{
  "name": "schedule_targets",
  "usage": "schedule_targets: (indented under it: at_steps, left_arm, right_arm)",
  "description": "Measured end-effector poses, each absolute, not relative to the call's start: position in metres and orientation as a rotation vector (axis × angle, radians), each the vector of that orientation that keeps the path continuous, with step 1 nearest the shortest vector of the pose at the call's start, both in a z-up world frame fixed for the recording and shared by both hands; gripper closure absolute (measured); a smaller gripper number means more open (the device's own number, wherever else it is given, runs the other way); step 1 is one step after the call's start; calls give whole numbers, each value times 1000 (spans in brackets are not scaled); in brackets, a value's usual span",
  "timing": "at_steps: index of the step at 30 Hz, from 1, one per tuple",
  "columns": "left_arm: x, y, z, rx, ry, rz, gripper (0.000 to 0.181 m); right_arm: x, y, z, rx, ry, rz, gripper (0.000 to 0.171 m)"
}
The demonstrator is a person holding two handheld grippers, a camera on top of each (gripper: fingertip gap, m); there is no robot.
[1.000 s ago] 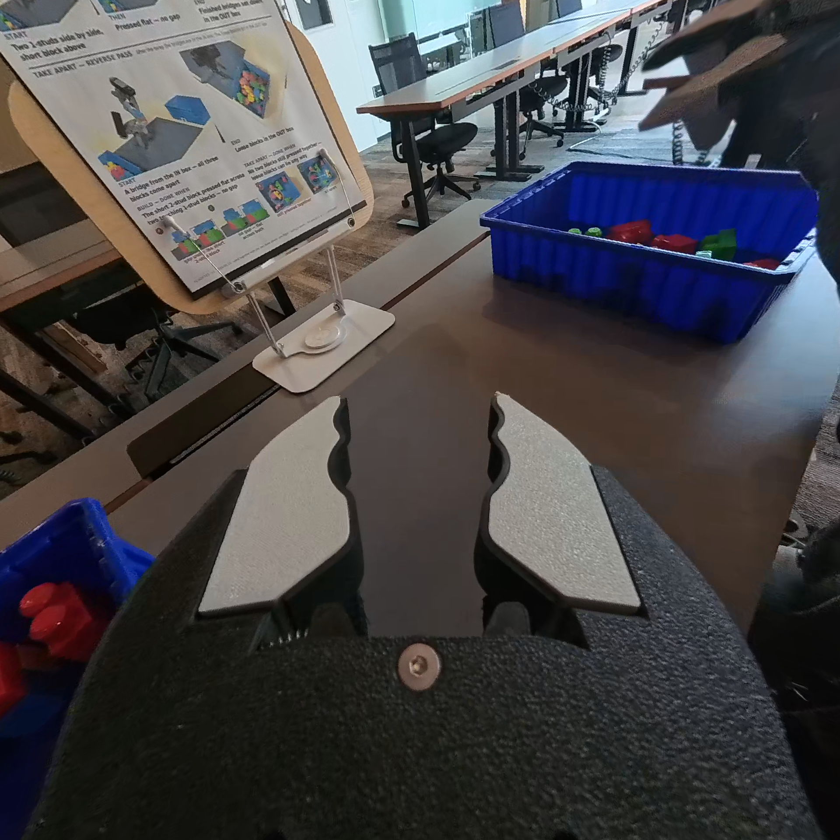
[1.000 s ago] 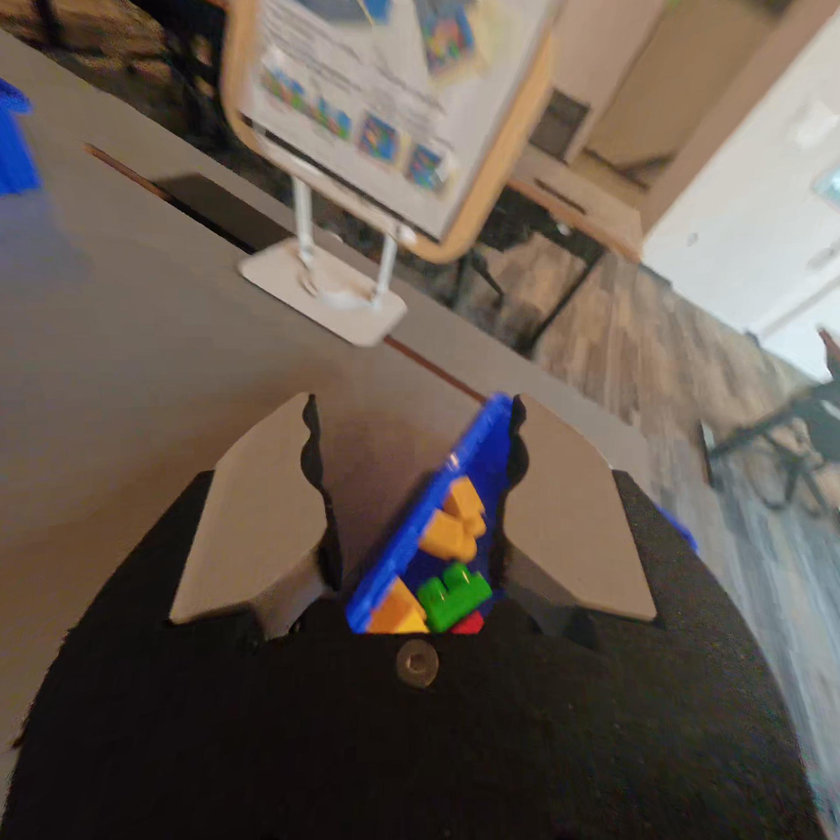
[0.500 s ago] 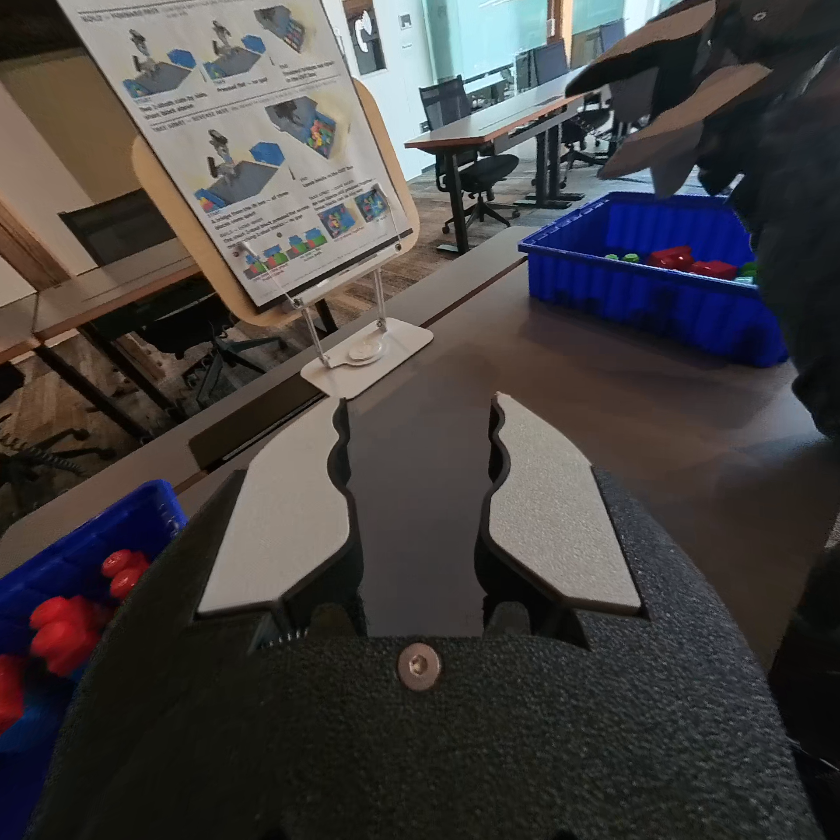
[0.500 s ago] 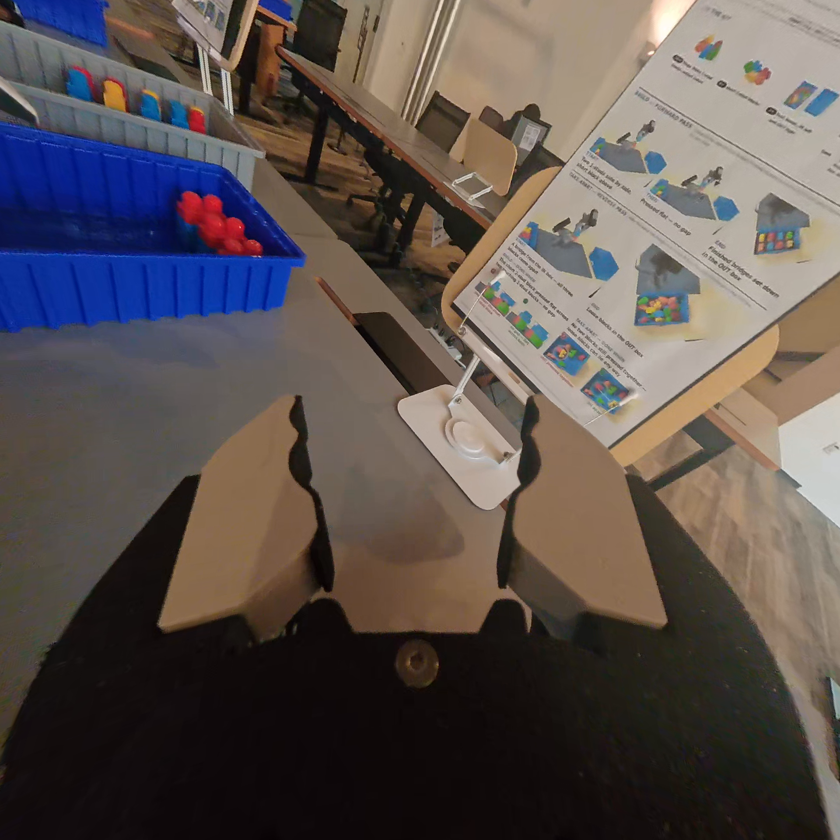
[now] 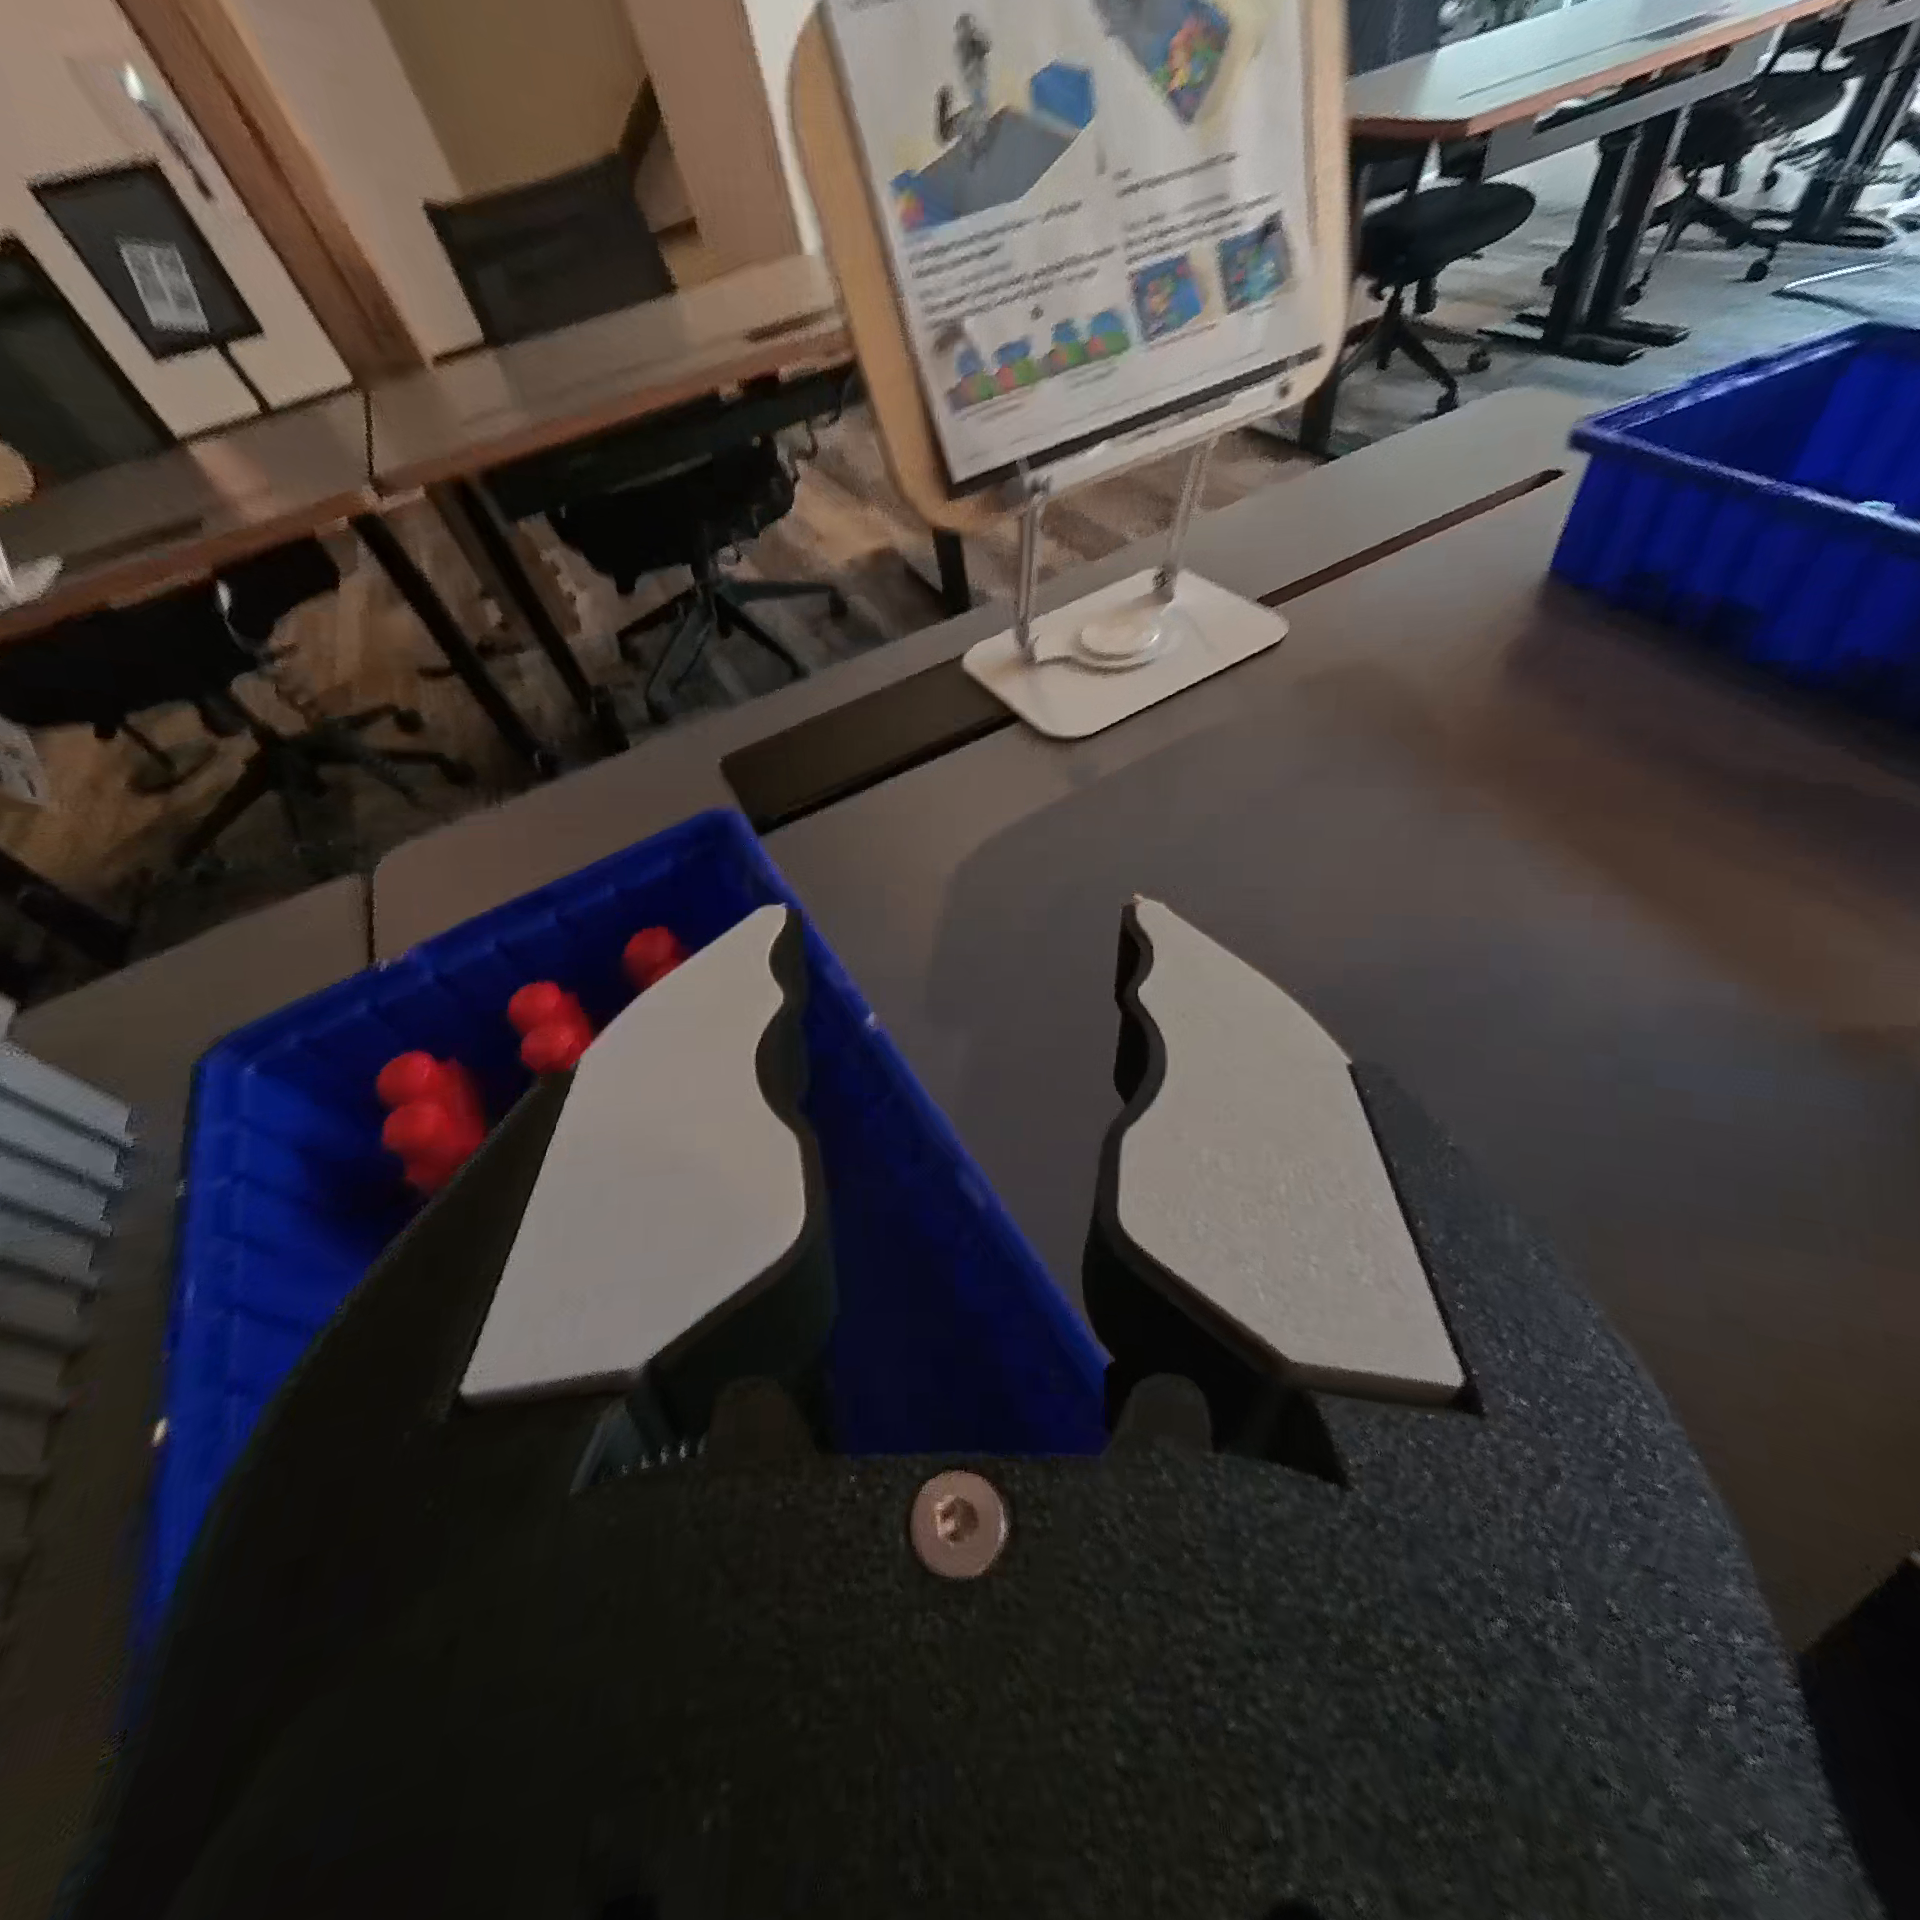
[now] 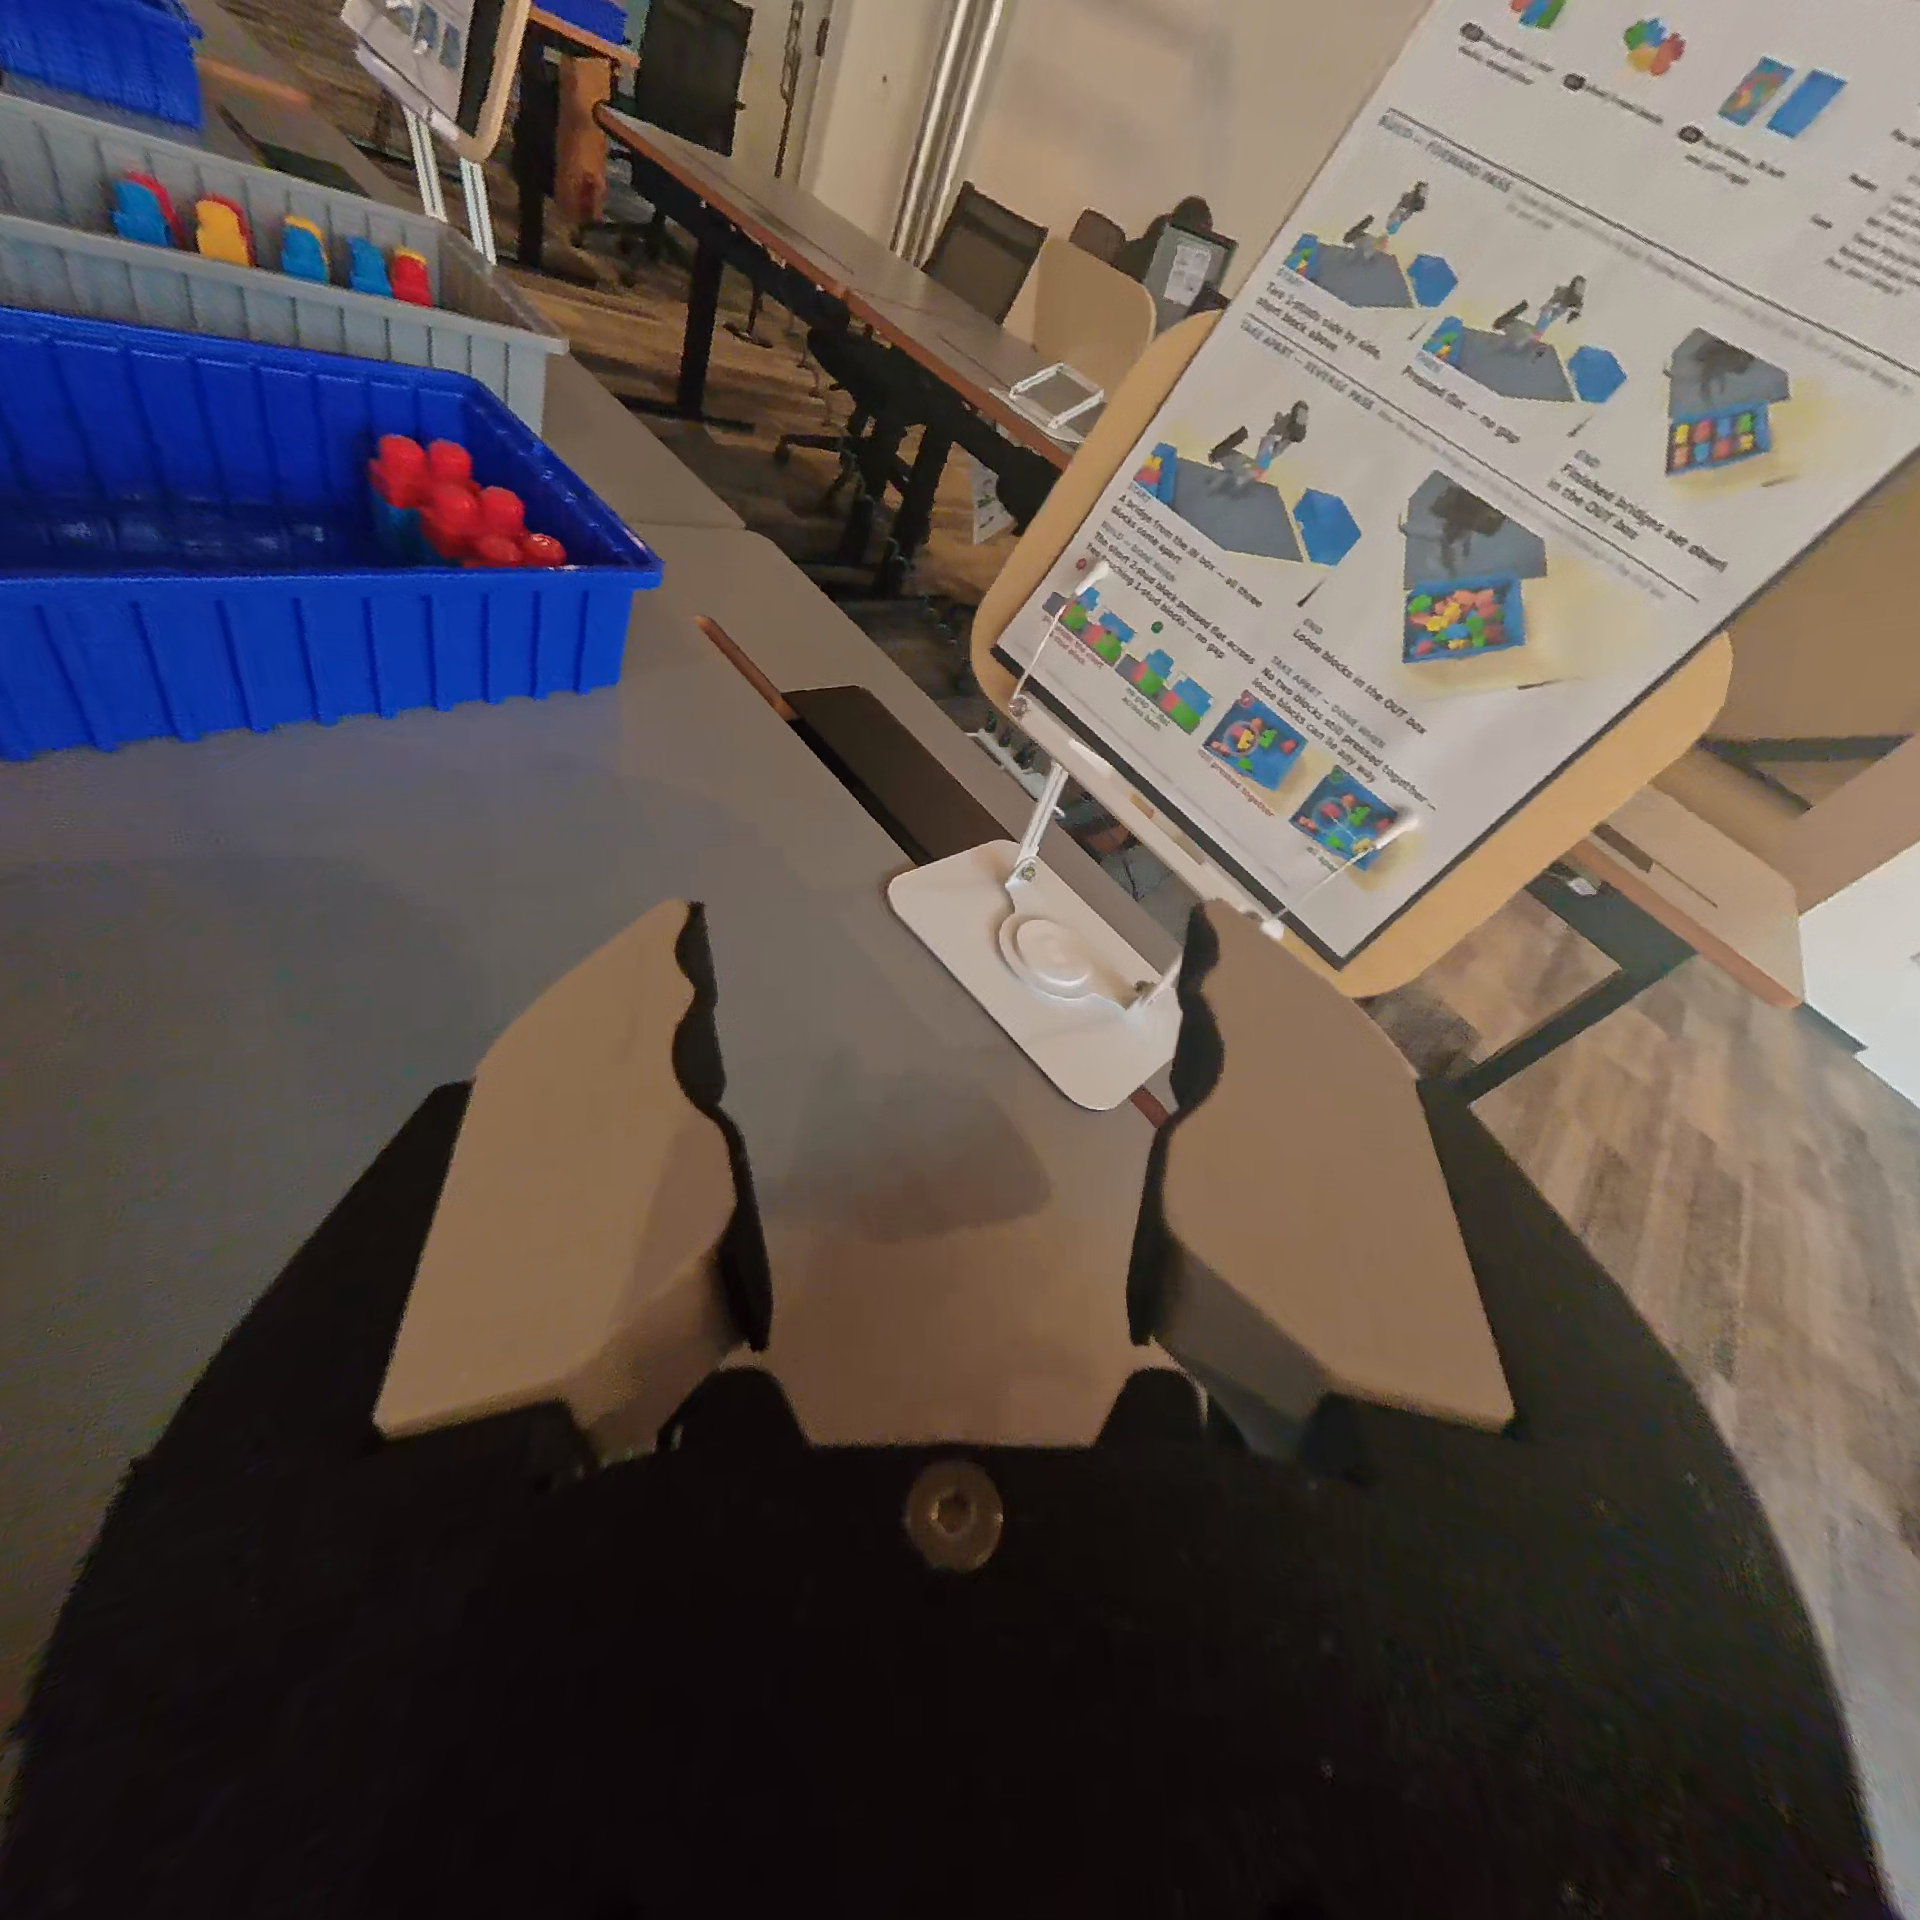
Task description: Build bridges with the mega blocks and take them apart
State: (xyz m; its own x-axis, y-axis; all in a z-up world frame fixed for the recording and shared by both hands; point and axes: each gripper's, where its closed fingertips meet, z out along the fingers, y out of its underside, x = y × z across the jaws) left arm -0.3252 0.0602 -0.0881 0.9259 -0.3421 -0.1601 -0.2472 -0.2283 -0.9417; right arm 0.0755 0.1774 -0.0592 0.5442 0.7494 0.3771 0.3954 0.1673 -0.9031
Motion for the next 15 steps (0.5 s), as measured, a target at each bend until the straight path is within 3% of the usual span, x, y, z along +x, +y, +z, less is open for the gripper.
schedule_targets:
  at_steps: [15]
  left_arm:
    - [-502, 156, -206, -2316, -45, 84, 115]
  right_arm:
    - [107, 178, -46, -1418, -958, 342, 86]
